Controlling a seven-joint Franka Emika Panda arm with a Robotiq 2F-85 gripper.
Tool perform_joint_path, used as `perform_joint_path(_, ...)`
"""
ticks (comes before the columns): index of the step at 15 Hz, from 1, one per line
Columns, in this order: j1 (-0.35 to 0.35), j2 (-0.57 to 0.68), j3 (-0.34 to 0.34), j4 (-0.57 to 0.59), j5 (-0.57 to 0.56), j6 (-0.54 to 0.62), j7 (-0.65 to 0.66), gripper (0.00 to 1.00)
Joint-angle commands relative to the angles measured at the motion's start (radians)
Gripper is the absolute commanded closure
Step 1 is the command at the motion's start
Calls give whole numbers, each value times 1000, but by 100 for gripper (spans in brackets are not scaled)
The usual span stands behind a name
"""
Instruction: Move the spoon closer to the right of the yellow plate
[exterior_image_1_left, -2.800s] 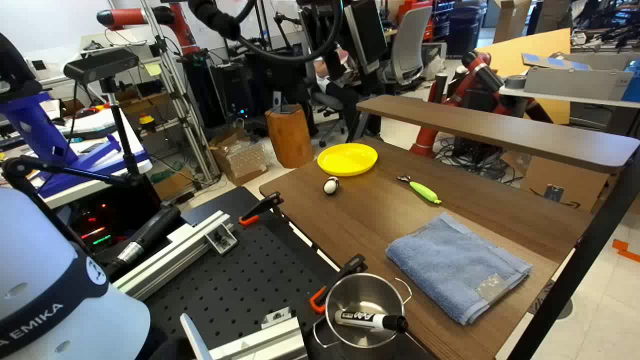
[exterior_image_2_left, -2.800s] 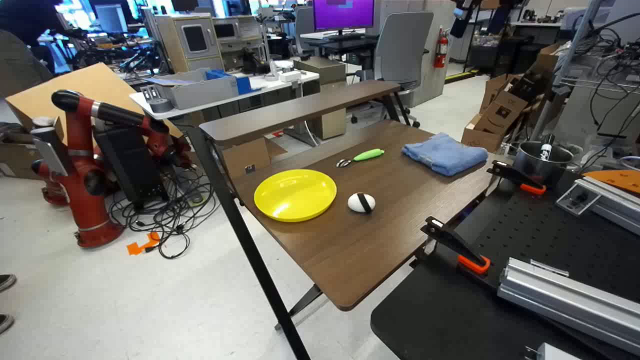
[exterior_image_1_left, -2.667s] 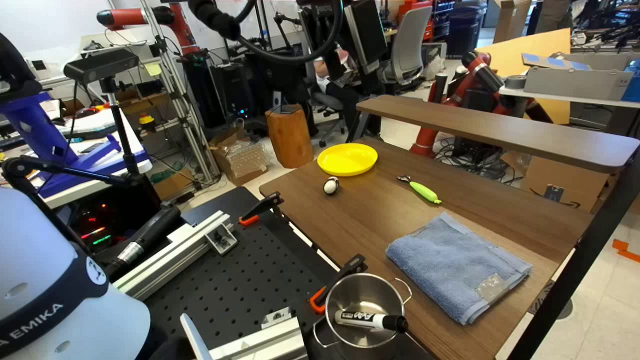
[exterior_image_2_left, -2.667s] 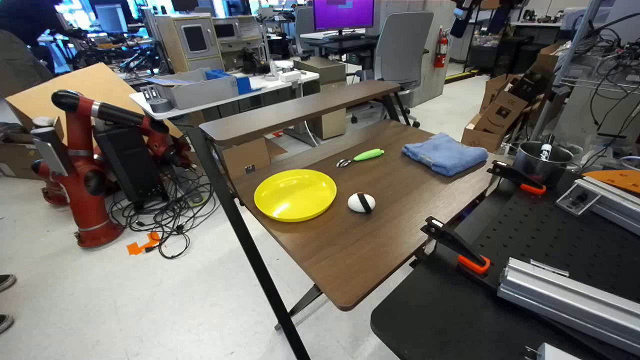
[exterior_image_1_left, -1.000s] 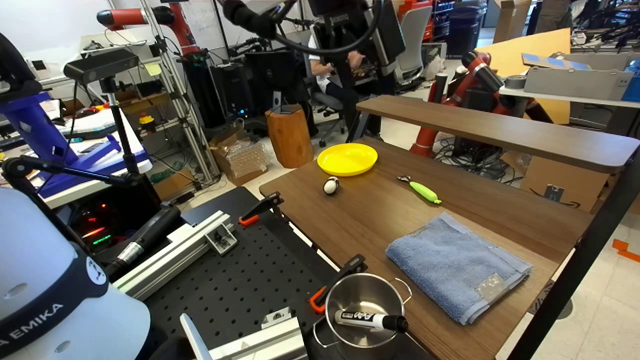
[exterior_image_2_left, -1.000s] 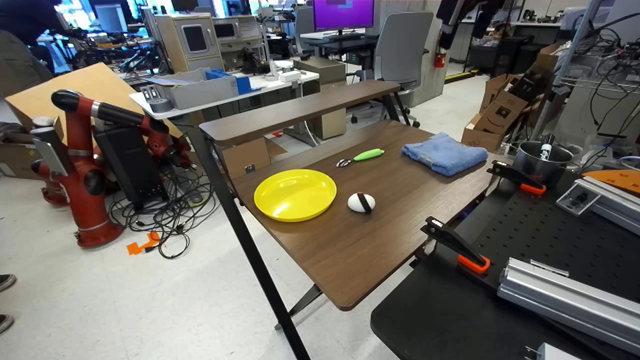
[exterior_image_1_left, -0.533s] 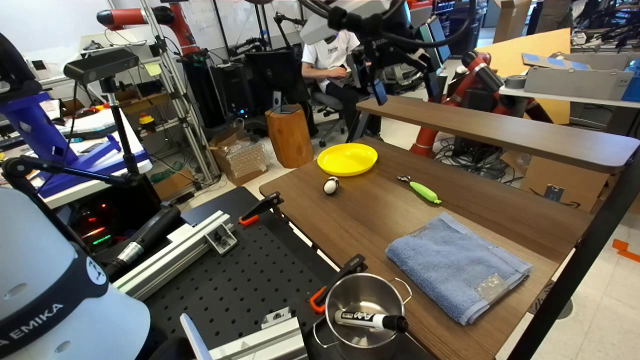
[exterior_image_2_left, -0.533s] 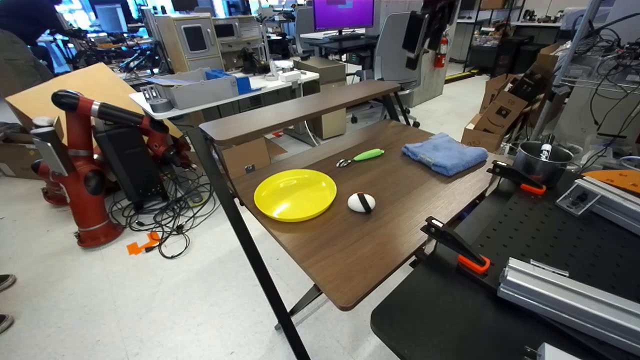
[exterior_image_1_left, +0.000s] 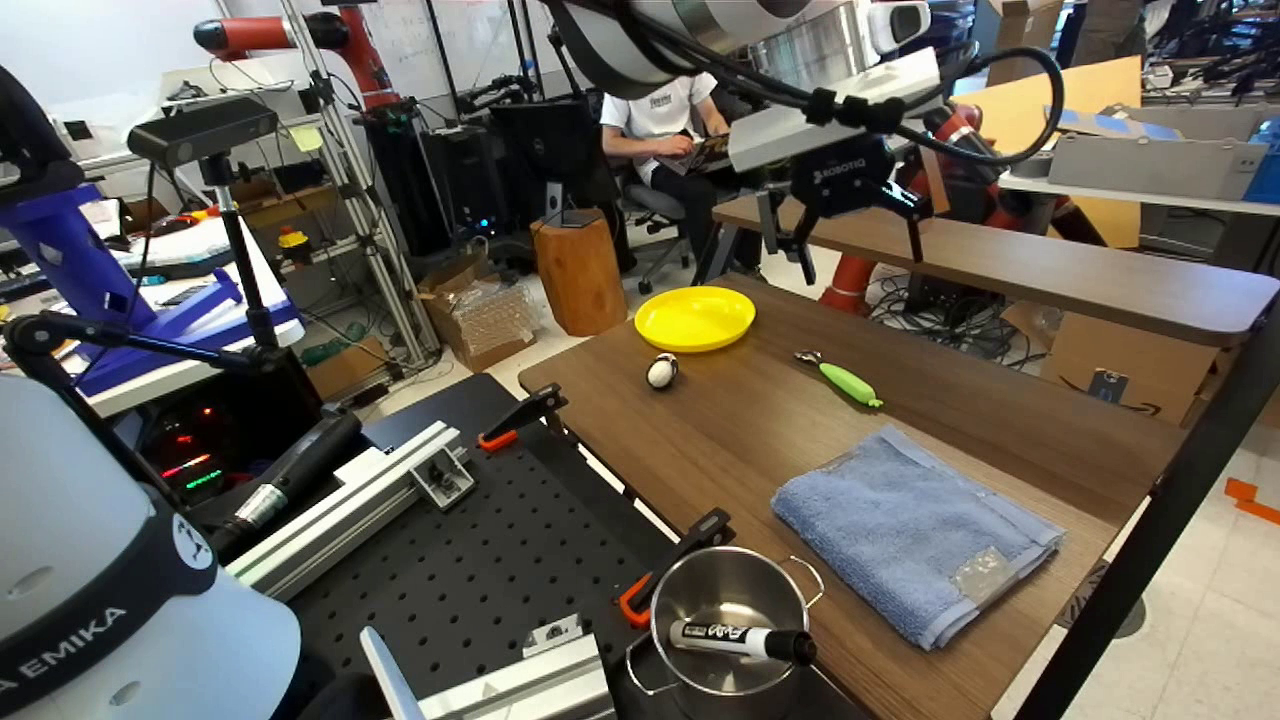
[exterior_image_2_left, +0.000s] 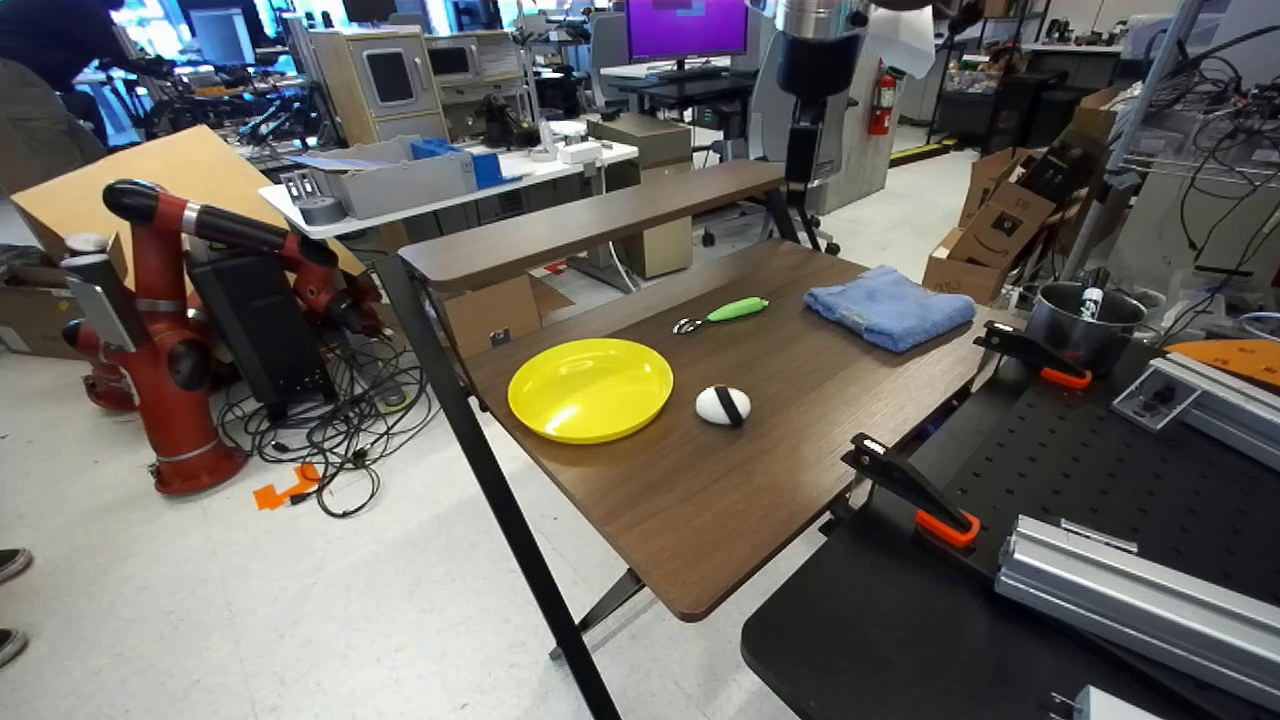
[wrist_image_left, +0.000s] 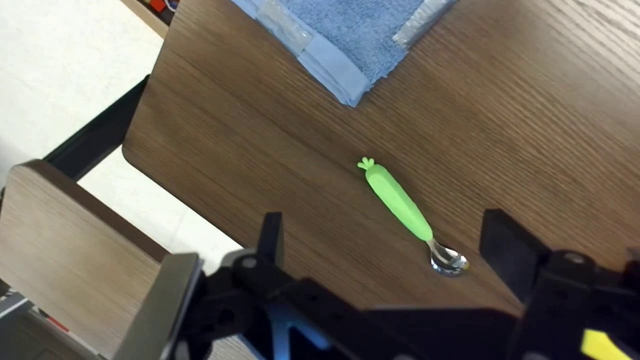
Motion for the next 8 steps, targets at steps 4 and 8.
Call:
perform_joint_path(4, -39, 183, 23, 170, 5, -32, -373, 0)
perform_joint_path(8, -30, 279, 32, 228, -12, -44, -537, 0)
